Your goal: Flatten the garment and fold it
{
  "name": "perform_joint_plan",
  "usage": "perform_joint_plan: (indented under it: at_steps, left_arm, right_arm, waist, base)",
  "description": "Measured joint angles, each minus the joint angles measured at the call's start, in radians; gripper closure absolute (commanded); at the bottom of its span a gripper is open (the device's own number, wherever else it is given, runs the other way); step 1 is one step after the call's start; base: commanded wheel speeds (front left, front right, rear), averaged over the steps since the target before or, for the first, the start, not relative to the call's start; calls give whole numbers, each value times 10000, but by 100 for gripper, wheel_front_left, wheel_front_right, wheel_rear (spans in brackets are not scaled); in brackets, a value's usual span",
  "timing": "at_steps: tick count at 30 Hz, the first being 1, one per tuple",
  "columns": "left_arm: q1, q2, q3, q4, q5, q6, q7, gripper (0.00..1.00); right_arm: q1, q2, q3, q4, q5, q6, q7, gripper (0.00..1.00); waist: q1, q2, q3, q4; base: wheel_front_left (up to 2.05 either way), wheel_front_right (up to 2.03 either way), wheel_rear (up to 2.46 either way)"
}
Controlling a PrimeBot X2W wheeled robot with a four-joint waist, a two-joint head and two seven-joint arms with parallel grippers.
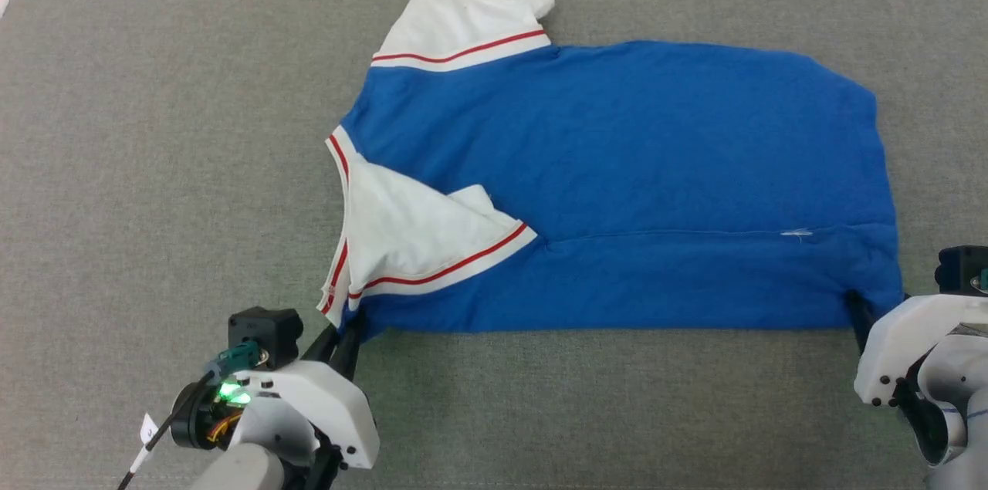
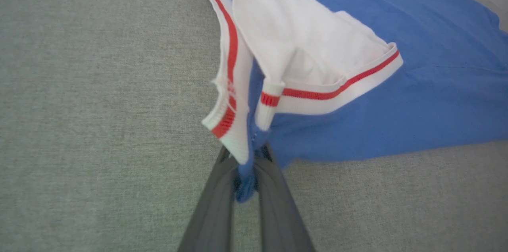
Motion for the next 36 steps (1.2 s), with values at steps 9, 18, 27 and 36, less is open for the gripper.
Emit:
perform_joint_plan:
  at_steps: [9, 18, 27, 36]
  left_arm:
    - [68, 301, 136, 25, -105, 2, 13, 100]
    - [1408, 817, 115, -648, -420, 362, 683, 100]
    - [2199, 903, -77, -616, -792, 520, 984, 100]
    - [2087, 268, -326, 1126, -846, -127, 240, 78]
  right_arm:
    - [240, -58, 199, 182, 140, 4, -276, 100]
    - [1812, -594, 729, -1603, 529, 2, 738, 100]
    - [3082, -512, 748, -2261, 951, 2, 1402, 100]
    - [3261, -399, 767, -1317, 959, 2, 1043, 100]
  waist:
    - [0, 0, -574, -76]
    - [-2, 0, -1648, -157]
    - [-2, 0, -2072, -65]
    - [-1, 0, -2006, -41]
  base:
    - [0, 0, 0]
    - [0, 0, 0]
    - [0, 0, 0]
    - [0, 0, 0]
